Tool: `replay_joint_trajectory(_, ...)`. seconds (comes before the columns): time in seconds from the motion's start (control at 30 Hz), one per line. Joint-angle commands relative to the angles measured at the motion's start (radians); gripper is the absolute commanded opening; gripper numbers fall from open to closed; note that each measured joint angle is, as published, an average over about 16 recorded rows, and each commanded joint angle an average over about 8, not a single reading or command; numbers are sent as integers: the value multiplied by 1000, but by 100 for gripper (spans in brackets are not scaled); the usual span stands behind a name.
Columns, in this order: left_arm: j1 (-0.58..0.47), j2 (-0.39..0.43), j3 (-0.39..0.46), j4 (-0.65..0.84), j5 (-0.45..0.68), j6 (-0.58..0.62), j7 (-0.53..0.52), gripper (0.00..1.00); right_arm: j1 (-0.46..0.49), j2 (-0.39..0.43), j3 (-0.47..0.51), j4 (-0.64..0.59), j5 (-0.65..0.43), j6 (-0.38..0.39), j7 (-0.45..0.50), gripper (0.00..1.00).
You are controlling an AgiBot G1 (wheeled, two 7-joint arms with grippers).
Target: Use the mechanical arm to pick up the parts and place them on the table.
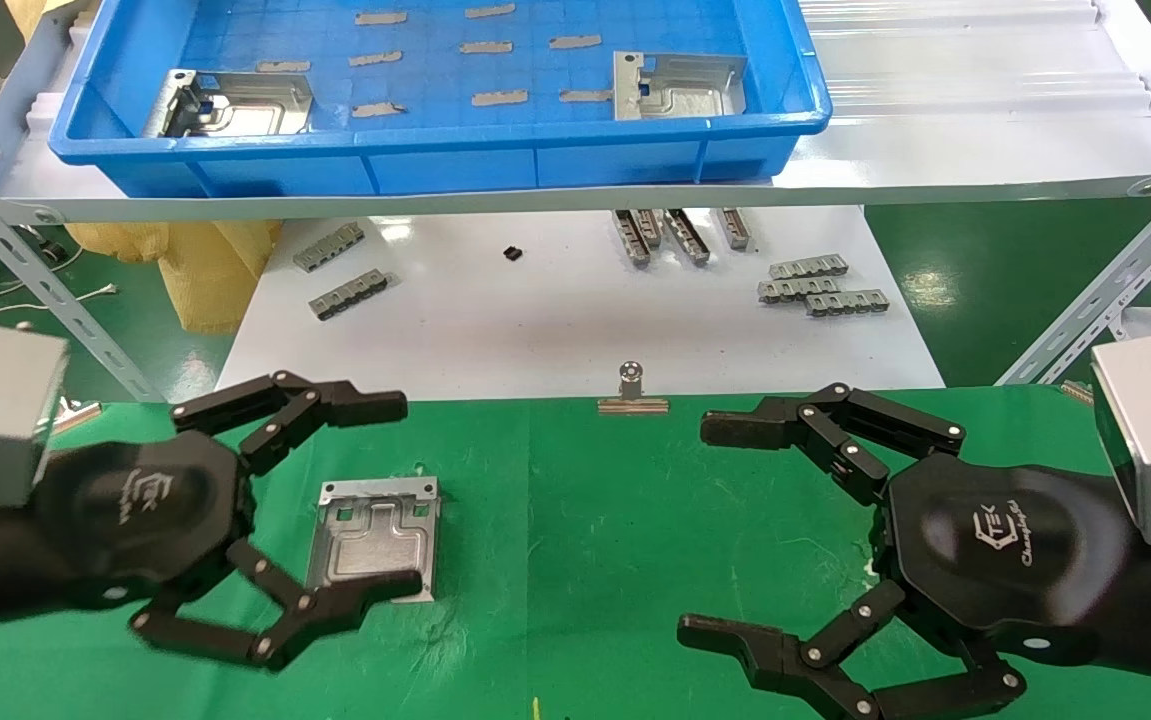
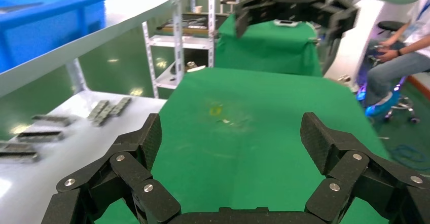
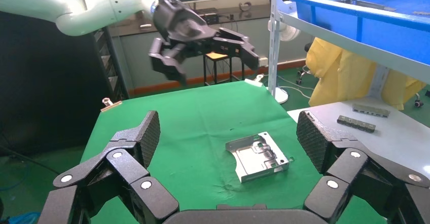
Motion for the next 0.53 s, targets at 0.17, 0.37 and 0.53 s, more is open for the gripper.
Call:
replay_joint_trajectory(0.17,59,-37,-49,-115,-36,-9,-73,100,0,0,0,0,0,0,0,100)
replay_joint_trajectory(0.37,96,-59,-78,-186,-59,-13,-110,100,0,0,0,0,0,0,0,100)
replay_joint_trajectory(0.53,101,-62,-83,-195,-64,-14,-113,100,0,0,0,0,0,0,0,100)
